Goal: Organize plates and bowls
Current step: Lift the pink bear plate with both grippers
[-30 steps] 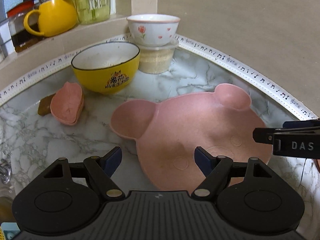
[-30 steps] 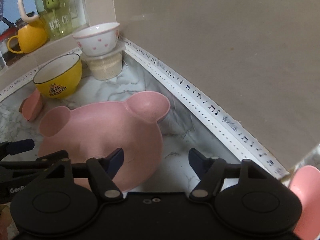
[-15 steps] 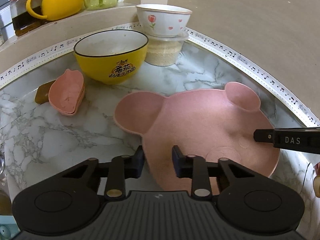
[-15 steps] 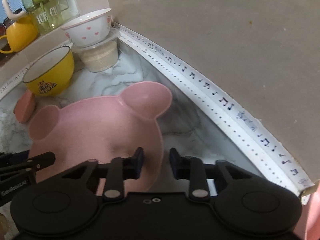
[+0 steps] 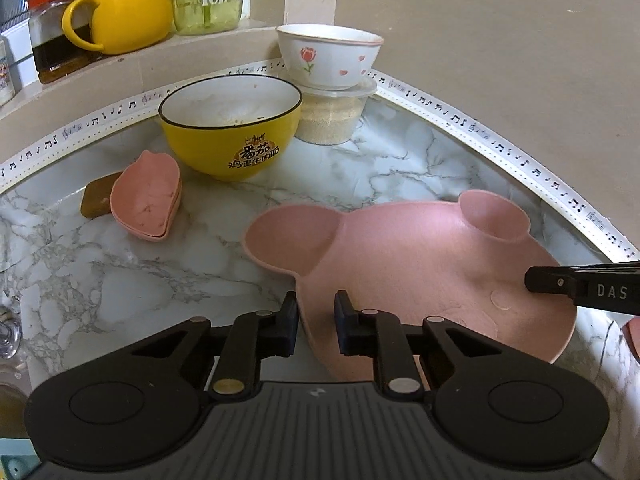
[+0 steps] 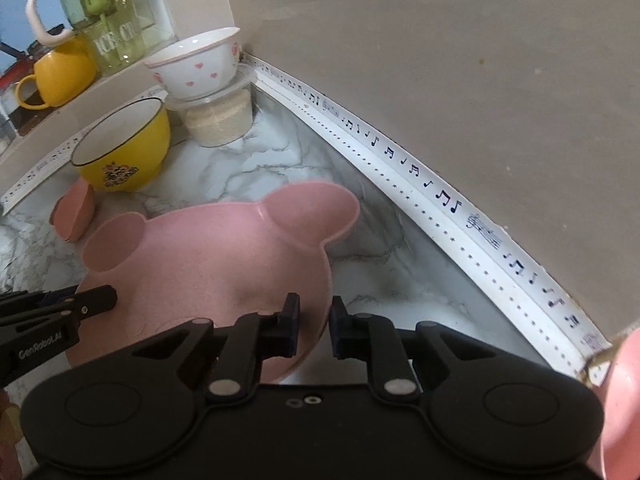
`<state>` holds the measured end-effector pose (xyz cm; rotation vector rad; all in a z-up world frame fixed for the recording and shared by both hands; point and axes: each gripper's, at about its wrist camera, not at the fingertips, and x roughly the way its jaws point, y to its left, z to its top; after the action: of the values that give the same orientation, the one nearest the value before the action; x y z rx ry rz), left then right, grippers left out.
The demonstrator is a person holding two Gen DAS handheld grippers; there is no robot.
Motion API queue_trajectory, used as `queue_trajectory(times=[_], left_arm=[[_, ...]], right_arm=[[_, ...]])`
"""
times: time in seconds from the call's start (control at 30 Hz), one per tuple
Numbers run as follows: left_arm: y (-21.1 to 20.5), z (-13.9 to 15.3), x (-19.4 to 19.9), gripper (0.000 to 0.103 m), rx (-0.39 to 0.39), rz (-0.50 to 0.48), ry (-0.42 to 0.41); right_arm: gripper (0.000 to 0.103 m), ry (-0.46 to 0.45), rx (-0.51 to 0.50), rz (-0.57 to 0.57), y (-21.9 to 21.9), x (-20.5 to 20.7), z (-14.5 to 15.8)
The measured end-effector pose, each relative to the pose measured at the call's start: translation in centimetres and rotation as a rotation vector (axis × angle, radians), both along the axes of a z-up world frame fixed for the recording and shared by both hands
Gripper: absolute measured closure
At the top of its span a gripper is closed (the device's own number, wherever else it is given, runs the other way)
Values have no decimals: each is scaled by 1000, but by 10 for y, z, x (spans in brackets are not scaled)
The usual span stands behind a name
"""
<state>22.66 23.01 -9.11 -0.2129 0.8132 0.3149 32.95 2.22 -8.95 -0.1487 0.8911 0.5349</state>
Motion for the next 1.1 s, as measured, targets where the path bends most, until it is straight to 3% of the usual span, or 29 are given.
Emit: queue_trajectory(times=[0.5, 1.1], left_arm=[[-34, 38, -45, 85, -18, -77, -40], [-139, 84, -89, 85, -29, -275, -108]], right_arm=[[90, -29, 27, -12, -42, -57, 36], [89, -122, 68, -145, -161, -147, 89]])
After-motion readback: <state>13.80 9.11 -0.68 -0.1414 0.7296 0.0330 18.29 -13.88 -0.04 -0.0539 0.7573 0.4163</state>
